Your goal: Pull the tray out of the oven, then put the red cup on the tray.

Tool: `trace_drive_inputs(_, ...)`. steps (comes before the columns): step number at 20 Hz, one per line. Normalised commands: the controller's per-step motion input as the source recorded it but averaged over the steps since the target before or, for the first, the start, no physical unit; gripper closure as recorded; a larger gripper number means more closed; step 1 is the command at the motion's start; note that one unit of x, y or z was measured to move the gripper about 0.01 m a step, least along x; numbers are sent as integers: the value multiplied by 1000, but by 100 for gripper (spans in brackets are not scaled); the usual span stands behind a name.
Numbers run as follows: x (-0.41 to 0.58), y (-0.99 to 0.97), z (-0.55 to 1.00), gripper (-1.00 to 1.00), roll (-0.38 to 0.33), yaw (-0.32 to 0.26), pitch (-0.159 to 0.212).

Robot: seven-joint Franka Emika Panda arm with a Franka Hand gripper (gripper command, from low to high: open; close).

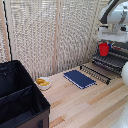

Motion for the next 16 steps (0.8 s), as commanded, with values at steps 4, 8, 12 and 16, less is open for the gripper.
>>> trace_drive_inputs(4,87,-365,-159,100,0,-196,25)
trace_drive_inputs(8,-15,-5,-88,-100,-2,-123,39)
trace_drive_inputs(12,-9,8,53,-100,-3,-171,39)
trace_drive_inputs(16,16,-11,494,-100,12,-40,62)
